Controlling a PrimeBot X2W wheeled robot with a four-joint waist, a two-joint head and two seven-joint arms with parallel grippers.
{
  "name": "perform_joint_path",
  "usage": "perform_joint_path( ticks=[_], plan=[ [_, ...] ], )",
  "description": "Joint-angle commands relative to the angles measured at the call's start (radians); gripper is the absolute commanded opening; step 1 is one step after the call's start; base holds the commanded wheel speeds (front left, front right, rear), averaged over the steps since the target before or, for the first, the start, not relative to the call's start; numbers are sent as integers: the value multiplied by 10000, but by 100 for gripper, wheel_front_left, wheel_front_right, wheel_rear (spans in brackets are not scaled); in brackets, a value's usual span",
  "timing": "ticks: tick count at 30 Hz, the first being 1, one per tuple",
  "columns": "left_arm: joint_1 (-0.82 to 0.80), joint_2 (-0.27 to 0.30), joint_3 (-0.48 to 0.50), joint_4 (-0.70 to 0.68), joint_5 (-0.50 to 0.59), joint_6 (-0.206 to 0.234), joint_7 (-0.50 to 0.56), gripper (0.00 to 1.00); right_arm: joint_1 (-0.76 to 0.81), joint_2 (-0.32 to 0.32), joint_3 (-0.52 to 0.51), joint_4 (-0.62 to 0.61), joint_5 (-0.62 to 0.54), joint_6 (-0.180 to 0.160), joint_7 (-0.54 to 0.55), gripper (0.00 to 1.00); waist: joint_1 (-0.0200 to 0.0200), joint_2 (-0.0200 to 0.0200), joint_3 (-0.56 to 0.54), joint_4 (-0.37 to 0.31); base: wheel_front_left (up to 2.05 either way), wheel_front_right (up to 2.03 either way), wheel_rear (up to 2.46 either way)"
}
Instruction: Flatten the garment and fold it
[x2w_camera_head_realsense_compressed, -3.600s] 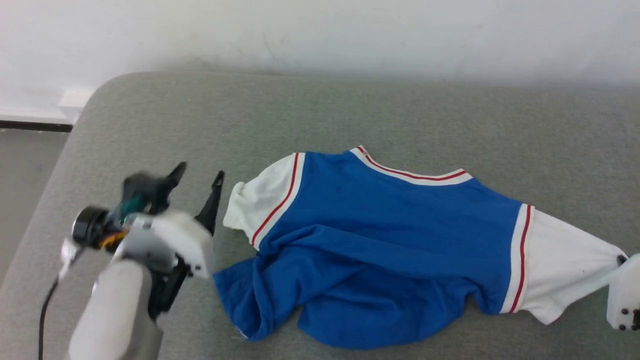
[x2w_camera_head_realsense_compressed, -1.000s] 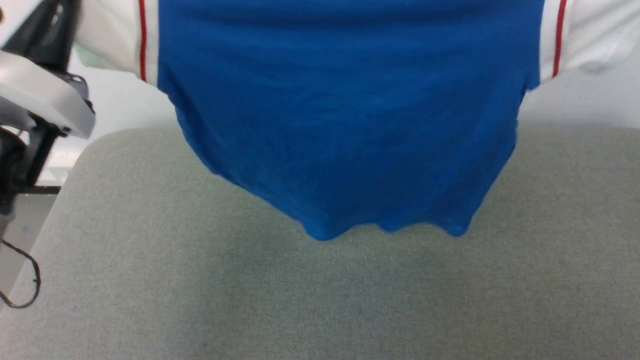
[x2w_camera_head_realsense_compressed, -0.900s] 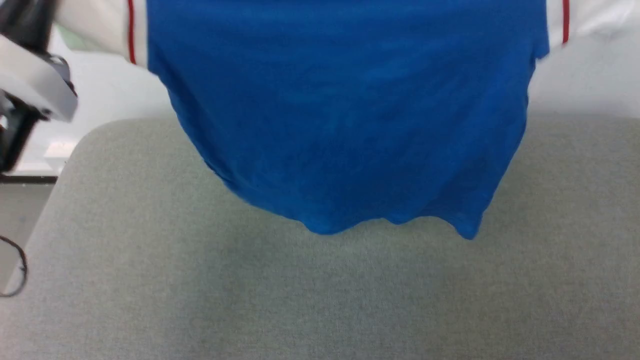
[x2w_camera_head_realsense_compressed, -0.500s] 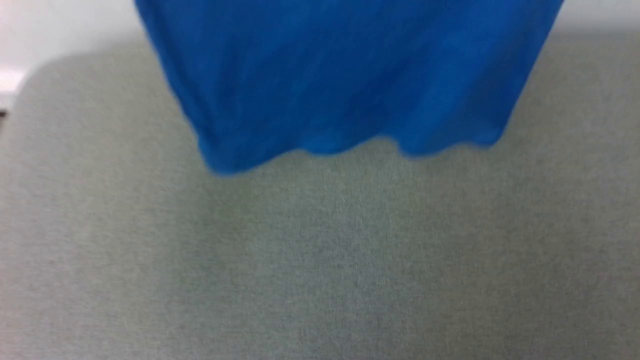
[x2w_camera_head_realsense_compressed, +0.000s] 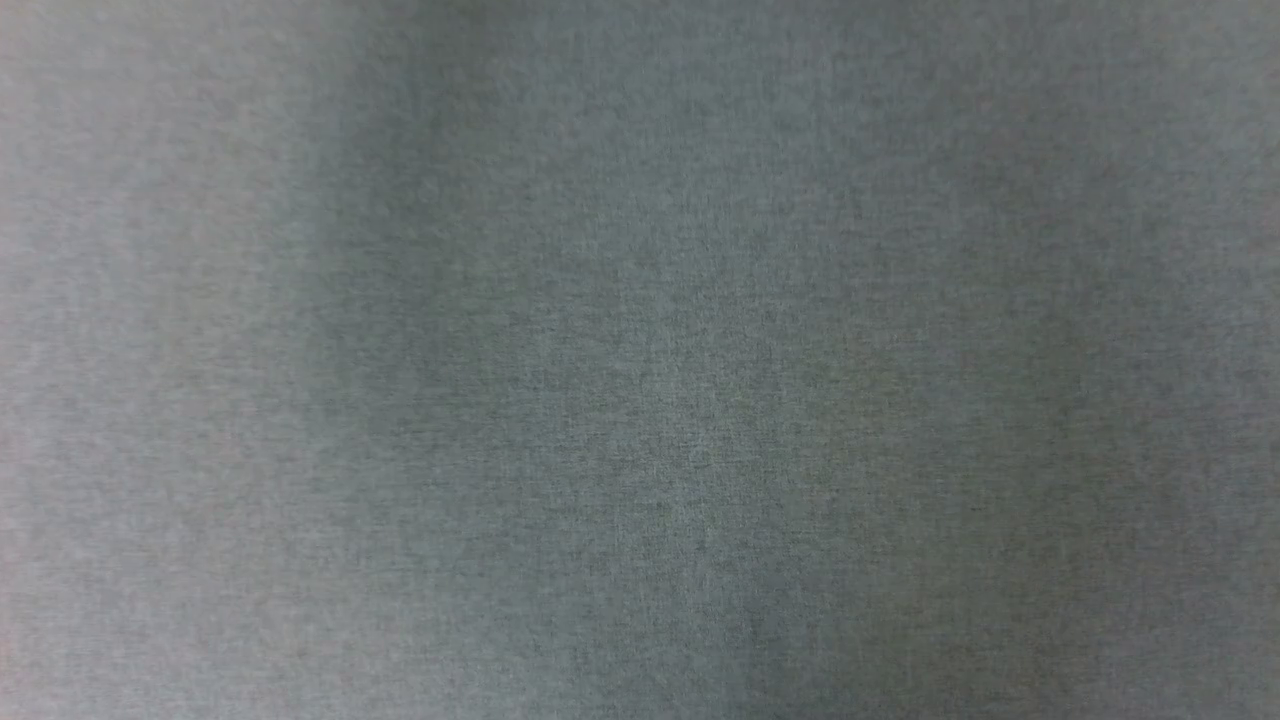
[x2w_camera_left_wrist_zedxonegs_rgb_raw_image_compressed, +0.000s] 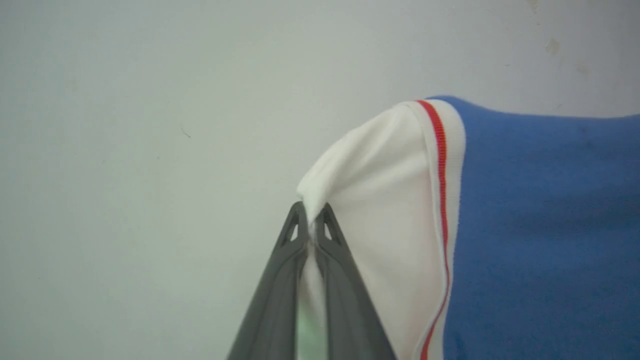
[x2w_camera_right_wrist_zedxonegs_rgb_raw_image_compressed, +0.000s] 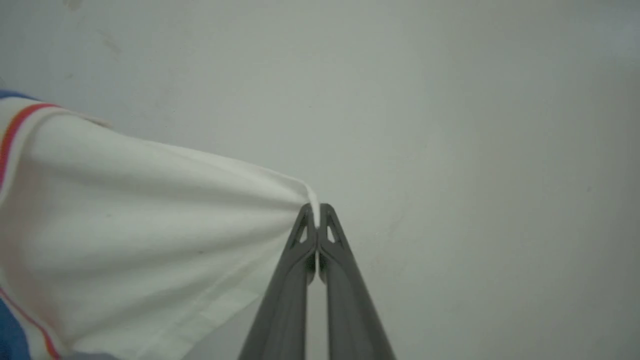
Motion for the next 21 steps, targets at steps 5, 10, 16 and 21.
perform_joint_path(
  ticks=[5,10,16,21],
  plan=[
    [408,-567,-229,905,201,-511,-724,0,333,304,126,813,205,-25,-768,0,-3,0,423,29,0,0,0],
    [2126,-1008,-424,1131,167,-813,-908,0,1782,571,505,880,805,-25,-1187,0,-3,0,-56,174,0,0,0],
    [5511,-1233,-557,662,128,-999,-935,0,4884,727,1124,-146,2064,-25,-1357,0,-3,0,-1338,278,0,0,0],
    [8449,-1046,-993,143,-222,-1179,-898,0,8051,282,2094,-1655,3004,-25,-1341,0,-3,0,-2610,271,0,0,0]
  ],
)
